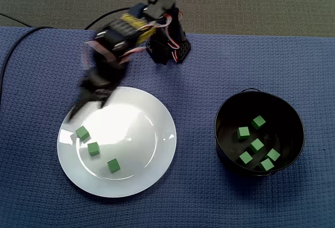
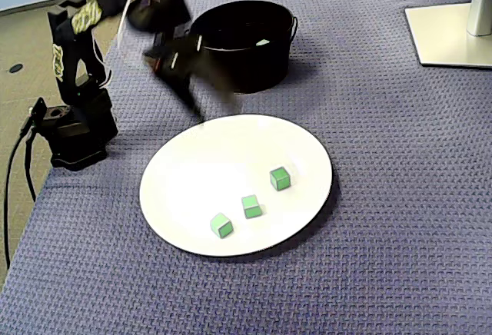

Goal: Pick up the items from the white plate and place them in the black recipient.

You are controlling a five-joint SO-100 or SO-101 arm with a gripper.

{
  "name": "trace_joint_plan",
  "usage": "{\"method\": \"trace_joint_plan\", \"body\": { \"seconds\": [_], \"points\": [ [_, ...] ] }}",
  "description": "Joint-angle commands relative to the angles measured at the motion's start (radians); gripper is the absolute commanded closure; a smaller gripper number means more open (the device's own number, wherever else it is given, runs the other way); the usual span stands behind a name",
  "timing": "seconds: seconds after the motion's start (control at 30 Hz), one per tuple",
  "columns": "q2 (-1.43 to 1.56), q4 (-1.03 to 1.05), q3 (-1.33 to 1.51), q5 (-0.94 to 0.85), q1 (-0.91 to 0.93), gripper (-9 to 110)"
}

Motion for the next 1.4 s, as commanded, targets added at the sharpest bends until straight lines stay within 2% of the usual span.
{"method": "trace_joint_plan", "body": {
  "seconds": [0.0,0.23,0.67,0.87,1.2,1.37],
  "points": [
    [-0.236,-0.028,-0.11,0.063,0.11,52],
    [-0.615,0.028,-0.494,0.003,0.144,51],
    [-0.675,0.087,-0.511,-0.002,0.091,52],
    [-0.683,0.083,-0.5,-0.005,0.072,56],
    [-0.689,0.051,-0.463,-0.006,0.067,75],
    [-0.684,0.006,-0.44,-0.025,0.075,91]
  ]
}}
